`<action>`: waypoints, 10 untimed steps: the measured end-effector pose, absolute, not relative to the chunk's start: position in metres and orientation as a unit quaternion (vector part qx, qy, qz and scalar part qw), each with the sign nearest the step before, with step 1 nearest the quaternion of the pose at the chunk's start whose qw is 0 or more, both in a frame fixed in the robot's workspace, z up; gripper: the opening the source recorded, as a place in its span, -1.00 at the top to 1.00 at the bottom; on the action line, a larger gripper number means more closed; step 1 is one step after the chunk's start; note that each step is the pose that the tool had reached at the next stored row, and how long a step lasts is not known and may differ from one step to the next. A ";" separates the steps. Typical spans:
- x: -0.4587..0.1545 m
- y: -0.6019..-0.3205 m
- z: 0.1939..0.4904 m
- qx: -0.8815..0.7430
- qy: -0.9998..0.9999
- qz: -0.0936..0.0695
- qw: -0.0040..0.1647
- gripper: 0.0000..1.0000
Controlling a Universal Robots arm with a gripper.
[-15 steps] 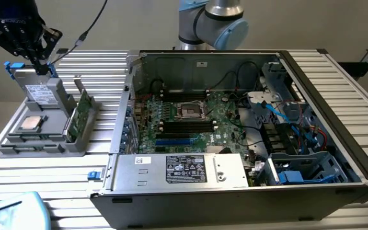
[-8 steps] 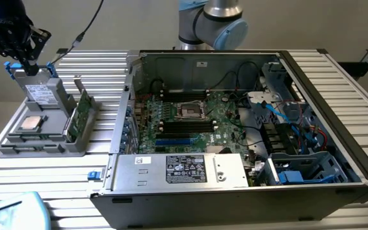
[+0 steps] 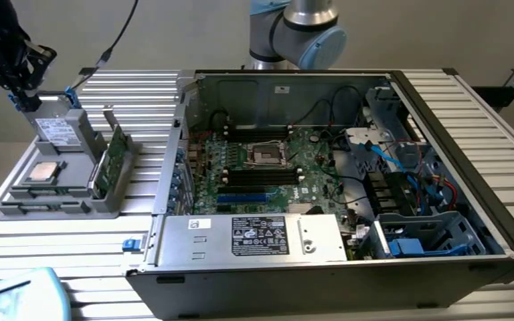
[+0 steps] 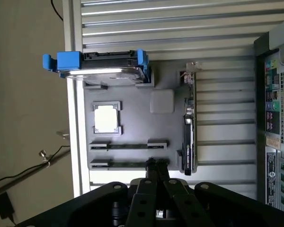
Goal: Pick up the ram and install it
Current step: 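Reach for the ram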
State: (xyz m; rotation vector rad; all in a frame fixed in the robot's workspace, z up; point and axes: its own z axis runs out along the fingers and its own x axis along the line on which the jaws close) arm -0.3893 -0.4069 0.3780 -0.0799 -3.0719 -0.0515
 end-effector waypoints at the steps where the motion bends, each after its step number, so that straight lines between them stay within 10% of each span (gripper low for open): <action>1: -0.391 -0.409 0.378 -0.025 -0.999 -0.017 0.034 0.79; 10: -0.407 -0.421 0.376 -0.020 -0.999 -0.017 0.034 0.79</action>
